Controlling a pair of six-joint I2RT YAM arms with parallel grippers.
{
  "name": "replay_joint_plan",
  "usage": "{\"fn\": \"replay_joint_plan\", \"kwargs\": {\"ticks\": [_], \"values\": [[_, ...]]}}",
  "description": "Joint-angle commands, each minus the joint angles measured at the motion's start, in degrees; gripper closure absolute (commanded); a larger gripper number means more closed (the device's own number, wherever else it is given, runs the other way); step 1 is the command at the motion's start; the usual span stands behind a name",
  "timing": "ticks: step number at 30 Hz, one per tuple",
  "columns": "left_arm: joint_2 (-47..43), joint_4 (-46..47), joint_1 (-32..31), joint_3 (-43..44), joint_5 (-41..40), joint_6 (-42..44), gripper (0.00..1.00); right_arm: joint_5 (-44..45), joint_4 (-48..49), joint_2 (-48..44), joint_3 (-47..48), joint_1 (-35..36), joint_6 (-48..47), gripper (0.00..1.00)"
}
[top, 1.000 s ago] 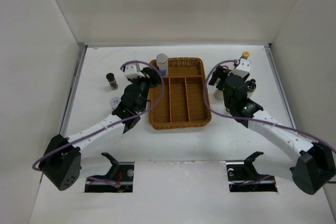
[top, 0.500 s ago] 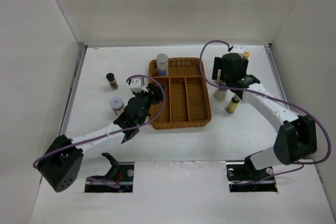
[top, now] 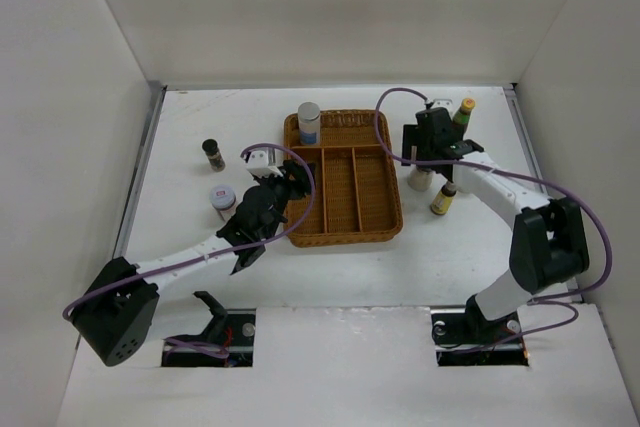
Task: Organize the condiment bottles
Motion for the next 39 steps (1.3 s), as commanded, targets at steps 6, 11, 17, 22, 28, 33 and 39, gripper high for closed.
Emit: {"fn": "replay_joint_plan", "kwargs": {"ticks": [6, 11, 17, 22, 28, 33, 39], "values": [[-0.3, 3.2, -0.2, -0.8, 0.3, -0.6, 0.36, -0.3, 3.2, -0.1, 1.5, -0.6, 0.9, 0.26], [-0.5, 3.8, 0.6, -1.3, 0.3, -0.6, 0.25, 0.0, 5.3, -2.1, 1.5, -1.1, 1.2, 0.43], [0.4, 5.2, 0.8, -1.9, 0.3, -0.6, 0.08, 4.7, 8.0, -7.8, 4.5, 1.3, -0.3, 0.46], [0.7, 6.4, 1.8, -2.7, -0.2, -0.5, 0.0, 4.6, 8.7, -8.4, 11.6, 6.3, -2.9, 0.47], [2.0, 7.4, 2.9, -3.7, -1.9, -0.5, 0.0, -0.6, 11.2, 4.6, 22.9, 10.9, -2.8, 0.47], [2.9, 9.5, 3.6, -4.8, -1.5, -0.5, 0.0, -2.4, 12.0, 17.1, 33.8, 13.6, -3.2, 0.46], [2.5, 9.7, 3.7, -5.1, -1.3, -0.5, 0.0, -3.7, 11.9, 25.1, 41.0, 14.7, -3.1, 0.46]]}}
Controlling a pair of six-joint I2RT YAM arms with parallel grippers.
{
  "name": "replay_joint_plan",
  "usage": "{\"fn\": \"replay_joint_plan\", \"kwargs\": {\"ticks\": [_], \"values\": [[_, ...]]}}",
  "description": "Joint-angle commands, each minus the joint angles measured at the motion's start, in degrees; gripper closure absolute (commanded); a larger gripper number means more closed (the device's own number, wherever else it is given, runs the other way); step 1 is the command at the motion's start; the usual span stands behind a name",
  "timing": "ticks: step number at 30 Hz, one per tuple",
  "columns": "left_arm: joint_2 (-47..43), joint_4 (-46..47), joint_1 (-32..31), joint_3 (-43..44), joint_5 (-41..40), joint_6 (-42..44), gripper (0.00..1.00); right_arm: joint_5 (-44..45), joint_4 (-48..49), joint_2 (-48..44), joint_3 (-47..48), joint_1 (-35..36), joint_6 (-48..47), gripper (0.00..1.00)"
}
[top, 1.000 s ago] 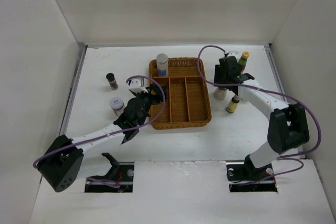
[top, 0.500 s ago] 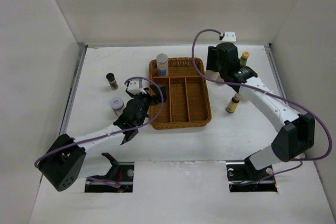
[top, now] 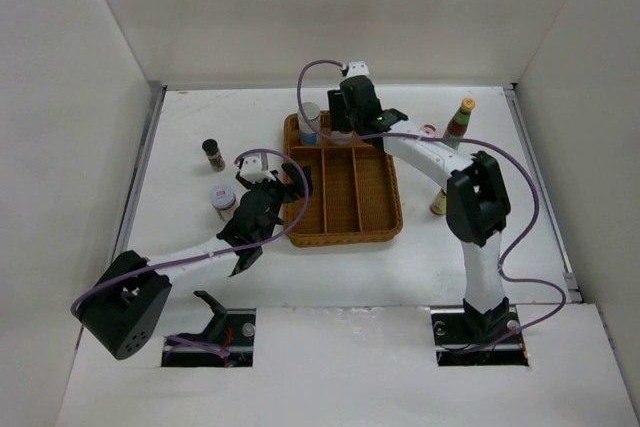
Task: Organize the condiment bottles
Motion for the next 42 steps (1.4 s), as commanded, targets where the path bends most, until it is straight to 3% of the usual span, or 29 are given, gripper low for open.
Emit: {"fn": "replay_joint_plan", "kwargs": {"ticks": [1, 8, 11, 14, 16, 22, 26, 29, 31, 32, 35, 38, 42], "values": [[-0.3, 4.2, 0.4, -0.4, -0.1, -0.3, 0.0, -0.7, 4.1, -0.4, 5.7, 0.4, -0.4, 0.45], [0.1, 4.2, 0.3, -0.2, 0.2, -0.4, 0.0, -0.8, 3.8, 2.6, 2.9, 1.0, 0.0, 0.35], [0.2, 4.2, 0.3, -0.2, 0.2, -0.4, 0.0, -0.5, 4.2, 3.0, 1.6, 1.7, 0.1, 0.19], [0.2, 4.2, 0.3, -0.2, 0.2, -0.4, 0.0, -0.5, 4.2, 2.8, 1.5, 1.7, 0.3, 0.11], [0.2, 4.2, 0.3, -0.2, 0.2, -0.4, 0.0, -0.3, 4.3, 1.0, 1.4, 1.7, 0.5, 0.05], [-0.1, 4.0, 0.4, -0.2, 0.2, -0.3, 0.0, 0.6, 7.0, -11.7, -6.4, 0.9, 0.9, 0.03], [-0.6, 4.1, 0.4, -0.3, 0.2, -0.3, 0.0, 3.0, 11.6, -22.8, -18.4, -5.3, 3.5, 0.18], [-0.4, 4.2, -0.2, -0.1, 0.3, -0.2, 0.0, 3.8, 10.6, -24.6, -24.2, -11.2, 6.0, 0.51], [-0.1, 4.2, -0.3, 0.0, 0.8, -0.2, 0.04, 4.7, 9.0, -24.4, -27.0, -14.5, 7.6, 0.54], [0.0, 4.2, -0.3, 0.1, 1.0, -0.2, 0.12, 5.0, 8.6, -24.0, -28.0, -15.7, 8.0, 0.51], [0.2, 4.2, -0.4, 0.3, 1.2, -0.2, 0.36, 4.6, 9.0, -22.9, -30.5, -18.5, 8.8, 0.2], [0.7, 4.2, -0.5, 0.5, 1.6, -0.2, 0.35, 3.5, 8.2, -21.4, -30.5, -19.6, 8.2, 0.13], [1.2, 4.2, -0.6, 0.7, 2.0, -0.2, 0.3, 1.9, 8.4, -19.2, -29.7, -20.6, 8.2, 0.1]]}}
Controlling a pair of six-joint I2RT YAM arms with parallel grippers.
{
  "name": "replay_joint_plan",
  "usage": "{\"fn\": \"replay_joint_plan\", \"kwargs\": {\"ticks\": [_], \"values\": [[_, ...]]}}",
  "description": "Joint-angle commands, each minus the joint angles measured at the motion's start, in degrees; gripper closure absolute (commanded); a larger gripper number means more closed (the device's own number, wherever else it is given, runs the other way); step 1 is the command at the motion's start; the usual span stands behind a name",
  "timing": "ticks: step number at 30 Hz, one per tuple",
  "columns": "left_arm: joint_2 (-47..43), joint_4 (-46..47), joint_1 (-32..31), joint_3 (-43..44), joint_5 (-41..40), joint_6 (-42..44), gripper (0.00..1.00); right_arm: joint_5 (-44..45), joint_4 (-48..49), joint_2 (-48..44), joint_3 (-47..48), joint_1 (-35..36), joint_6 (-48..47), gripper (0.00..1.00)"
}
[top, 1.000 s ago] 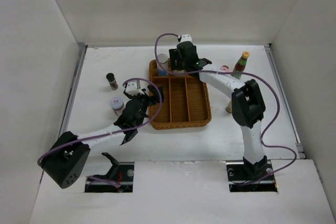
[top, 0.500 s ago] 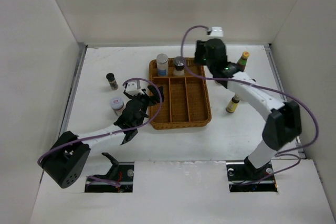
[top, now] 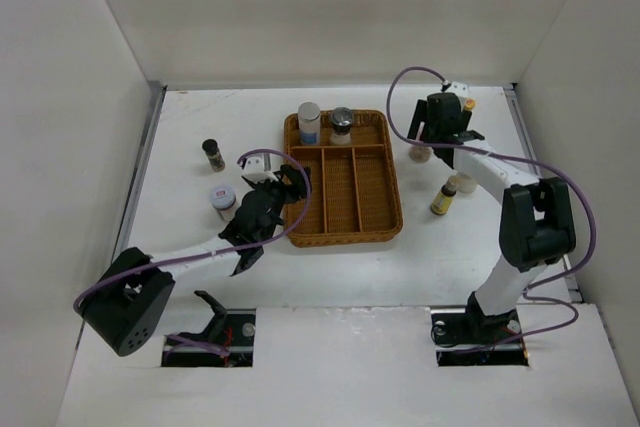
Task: Organize the condiment bottles
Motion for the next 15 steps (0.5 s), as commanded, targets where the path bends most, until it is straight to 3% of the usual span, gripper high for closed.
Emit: {"fn": "replay_joint_plan", "kwargs": {"ticks": [1, 5, 9, 14, 15], "values": [[0.3, 2.8, -0.4, 0.7, 0.9, -0.2, 0.3, -2.0, 2.3, 0.0, 1.6, -0.5, 0.9, 0.1], [0.1, 2.8, -0.4, 0.5, 0.9, -0.2, 0.28, -3.0, 3.1, 3.0, 2.9, -1.0, 0.9, 0.15], [0.3, 2.8, -0.4, 0.6, 0.9, -0.3, 0.27, -3.4, 3.2, 6.1, 5.0, -1.2, 0.6, 0.28], [0.0, 2.8, 0.1, 0.5, 0.9, -0.3, 0.26, -2.7, 4.6, 5.6, 5.7, -1.0, 0.2, 0.55], [0.0, 2.9, 0.1, 0.4, 0.9, -0.3, 0.26, -1.8, 5.7, 4.2, 5.0, -1.0, 0.2, 0.56]]}}
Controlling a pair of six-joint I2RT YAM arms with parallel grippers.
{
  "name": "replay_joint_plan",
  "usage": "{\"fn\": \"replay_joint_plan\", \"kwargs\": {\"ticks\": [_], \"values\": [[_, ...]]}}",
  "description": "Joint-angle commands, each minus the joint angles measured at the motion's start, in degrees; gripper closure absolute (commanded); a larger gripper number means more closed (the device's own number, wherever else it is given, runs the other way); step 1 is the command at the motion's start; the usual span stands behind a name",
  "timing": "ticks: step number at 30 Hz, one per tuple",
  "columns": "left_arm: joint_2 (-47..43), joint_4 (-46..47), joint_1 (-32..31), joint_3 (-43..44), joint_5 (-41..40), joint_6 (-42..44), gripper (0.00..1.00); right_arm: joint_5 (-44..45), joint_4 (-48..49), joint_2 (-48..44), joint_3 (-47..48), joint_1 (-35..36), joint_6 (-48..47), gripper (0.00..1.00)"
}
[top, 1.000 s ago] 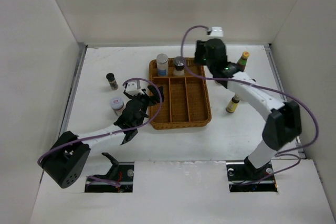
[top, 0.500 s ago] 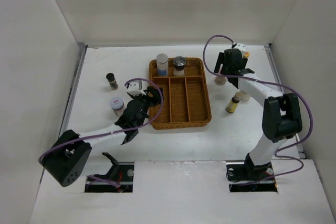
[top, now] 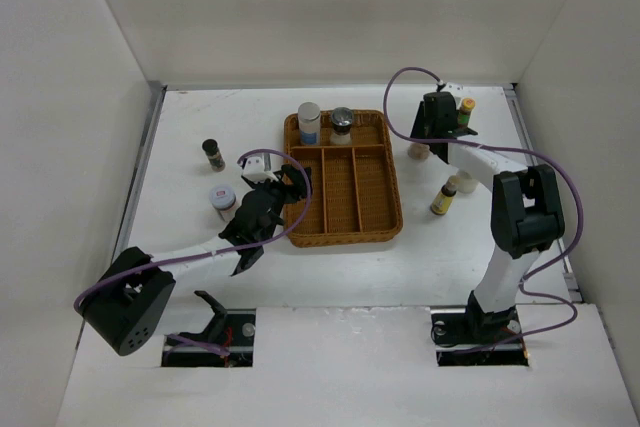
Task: Organize the condiment bottles
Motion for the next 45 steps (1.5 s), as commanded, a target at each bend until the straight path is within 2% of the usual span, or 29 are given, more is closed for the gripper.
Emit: {"fn": "replay_joint_plan", "kwargs": {"ticks": [1, 4, 7, 12, 15, 20, 27, 29, 37, 42, 45], "values": [[-0.4, 3.0, 0.1, 0.4, 0.6, -0.3, 0.26, 2.2, 5.9, -4.1, 1.2, 0.3, -1.0, 0.56], [0.0, 3.4, 0.1, 0.3, 0.6, -0.3, 0.22, 4.6, 10.7, -9.2, -0.8, 3.3, -4.3, 0.57], [0.3, 3.8, 0.2, 0.3, 0.6, -0.3, 0.16, 4.2, 11.3, -11.1, 0.7, 6.0, -5.5, 0.56], [0.3, 3.8, 0.4, 0.2, 0.4, -0.3, 0.08, 0.0, 10.2, -8.4, 5.4, 9.5, -4.6, 0.56], [0.1, 3.8, 0.6, 0.0, 0.1, -0.3, 0.0, -2.0, 9.1, -5.2, 8.4, 11.3, -3.5, 0.55], [-0.2, 3.7, 0.7, -0.1, -0.1, -0.3, 0.0, -2.5, 7.0, 1.5, 13.0, 13.0, -3.4, 0.55], [-0.1, 3.7, 0.7, -0.1, 0.1, -0.3, 0.0, -3.3, 6.0, 6.1, 14.1, 13.6, -3.3, 0.53], [0.1, 3.7, 0.7, 0.0, 0.2, -0.3, 0.0, -3.4, 5.0, 6.9, 14.3, 13.7, -3.3, 0.5], [0.1, 3.2, 0.8, 0.2, -0.1, -0.2, 0.0, -2.4, 3.4, 6.9, 14.2, 13.8, -2.6, 0.17], [-0.8, 1.8, 1.6, 1.0, -0.6, -0.1, 0.0, -1.6, 4.9, -1.0, 11.2, 13.9, -1.8, 0.12], [-2.8, -1.7, 1.9, 2.6, -1.8, 0.2, 0.01, 0.3, 7.9, -8.7, 5.7, 14.2, 0.5, 0.13]]}}
